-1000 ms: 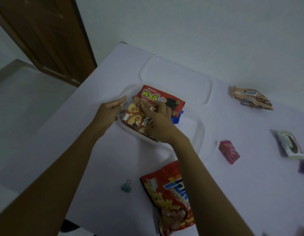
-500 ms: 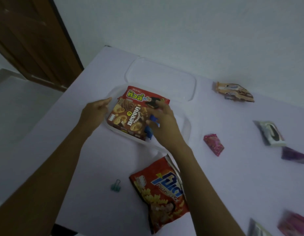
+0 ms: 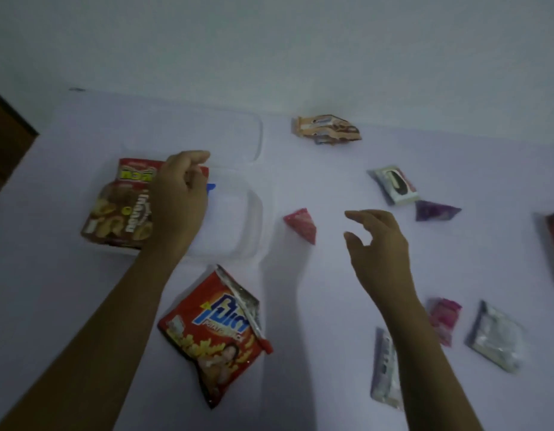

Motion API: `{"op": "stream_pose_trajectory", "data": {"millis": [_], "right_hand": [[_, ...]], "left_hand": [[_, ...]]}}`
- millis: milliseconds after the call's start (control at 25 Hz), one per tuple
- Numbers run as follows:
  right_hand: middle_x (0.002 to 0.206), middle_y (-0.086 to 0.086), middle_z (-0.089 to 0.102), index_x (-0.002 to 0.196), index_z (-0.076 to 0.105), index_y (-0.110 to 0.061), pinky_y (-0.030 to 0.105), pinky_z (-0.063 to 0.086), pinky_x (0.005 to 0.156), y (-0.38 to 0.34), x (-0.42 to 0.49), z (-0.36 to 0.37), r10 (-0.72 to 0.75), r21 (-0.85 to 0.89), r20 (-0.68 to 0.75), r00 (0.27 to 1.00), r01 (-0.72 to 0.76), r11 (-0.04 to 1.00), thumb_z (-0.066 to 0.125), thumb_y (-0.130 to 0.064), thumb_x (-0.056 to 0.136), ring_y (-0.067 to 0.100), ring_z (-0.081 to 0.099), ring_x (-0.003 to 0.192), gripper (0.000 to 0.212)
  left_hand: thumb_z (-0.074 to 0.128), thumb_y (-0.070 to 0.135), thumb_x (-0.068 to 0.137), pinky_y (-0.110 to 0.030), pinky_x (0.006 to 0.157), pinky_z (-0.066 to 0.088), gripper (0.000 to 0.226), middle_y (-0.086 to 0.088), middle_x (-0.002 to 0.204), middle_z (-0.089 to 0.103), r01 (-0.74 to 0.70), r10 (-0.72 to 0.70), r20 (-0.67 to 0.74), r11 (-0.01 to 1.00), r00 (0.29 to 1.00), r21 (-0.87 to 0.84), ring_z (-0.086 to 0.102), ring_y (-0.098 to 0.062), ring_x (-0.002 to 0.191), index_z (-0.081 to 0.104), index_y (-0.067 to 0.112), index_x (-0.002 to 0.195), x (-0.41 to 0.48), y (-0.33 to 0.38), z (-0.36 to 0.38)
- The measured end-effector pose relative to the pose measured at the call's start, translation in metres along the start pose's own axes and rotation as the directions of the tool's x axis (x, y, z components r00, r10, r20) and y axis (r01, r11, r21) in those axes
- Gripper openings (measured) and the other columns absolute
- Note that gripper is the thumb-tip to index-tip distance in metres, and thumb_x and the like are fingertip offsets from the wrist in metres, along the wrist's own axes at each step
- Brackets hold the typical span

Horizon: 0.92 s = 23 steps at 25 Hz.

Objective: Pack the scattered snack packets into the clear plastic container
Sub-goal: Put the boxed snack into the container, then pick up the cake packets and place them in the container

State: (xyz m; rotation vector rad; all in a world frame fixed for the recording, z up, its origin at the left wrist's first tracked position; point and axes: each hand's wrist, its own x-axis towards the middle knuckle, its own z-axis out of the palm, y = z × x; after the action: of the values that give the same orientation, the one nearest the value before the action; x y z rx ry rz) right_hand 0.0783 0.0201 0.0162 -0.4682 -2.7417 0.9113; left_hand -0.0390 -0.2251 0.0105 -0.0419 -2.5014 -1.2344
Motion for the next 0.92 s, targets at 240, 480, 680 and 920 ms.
{"op": "stream_pose_trajectory", "data": {"millis": [240, 480, 680, 920], "right_hand": [[0.141, 0.023, 0.027, 0.14, 0.033, -0.02, 0.046, 0.035, 0.099, 0.063, -0.071, -0.031, 0.516, -0.334, 0.124, 0.848, -0.454, 0.826, 0.058, -0.044, 0.086, 0.041, 0.031, 0.127, 0.064], [0.151, 0.016, 0.0, 0.144, -0.001, -0.039, 0.054, 0.04, 0.095, 0.097, -0.118, -0.004, 0.723, -0.481, 0.267, 0.637, -0.562, 0.673, 0.063, -0.047, 0.082, 0.04, 0.029, 0.129, 0.09], [0.146, 0.011, 0.012, 0.139, 0.02, -0.03, 0.052, 0.04, 0.097, 0.114, -0.118, -0.012, 0.628, -0.365, 0.321, 0.708, -0.519, 0.772, 0.056, -0.014, 0.084, 0.033, 0.028, 0.124, 0.067], [0.134, 0.014, 0.028, 0.135, 0.035, -0.02, 0.051, 0.044, 0.085, 0.135, -0.076, -0.073, 0.486, -0.218, -0.036, 0.873, -0.482, 0.849, 0.061, -0.016, 0.076, 0.037, 0.037, 0.112, 0.065]], "left_hand": [[0.046, -0.002, 0.088, 0.003, 0.08, 0.04, 0.028, 0.001, 0.105, 0.065, -0.12, 0.16, 0.267, 0.98, 0.95, -0.159, 0.058, -0.007, 0.096, 0.065, 0.008, 0.107, -0.051, 0.064, 0.099], [0.043, -0.003, 0.087, -0.013, 0.076, 0.049, 0.031, -0.006, 0.105, 0.068, -0.098, 0.181, 0.439, 0.974, 0.88, -0.206, 0.061, -0.015, 0.085, 0.064, 0.008, 0.107, -0.086, 0.094, 0.164], [0.044, -0.003, 0.088, 0.005, 0.073, 0.039, 0.031, -0.006, 0.106, 0.067, -0.088, 0.167, 0.515, 0.981, 0.841, -0.175, 0.058, -0.009, 0.094, 0.063, 0.009, 0.109, -0.101, 0.111, 0.201], [0.049, 0.0, 0.087, -0.026, 0.091, 0.047, 0.042, -0.01, 0.126, 0.055, -0.107, 0.124, 0.605, 0.992, 0.787, -0.064, 0.052, -0.015, 0.103, 0.051, 0.016, 0.127, -0.096, 0.126, 0.251]]}}
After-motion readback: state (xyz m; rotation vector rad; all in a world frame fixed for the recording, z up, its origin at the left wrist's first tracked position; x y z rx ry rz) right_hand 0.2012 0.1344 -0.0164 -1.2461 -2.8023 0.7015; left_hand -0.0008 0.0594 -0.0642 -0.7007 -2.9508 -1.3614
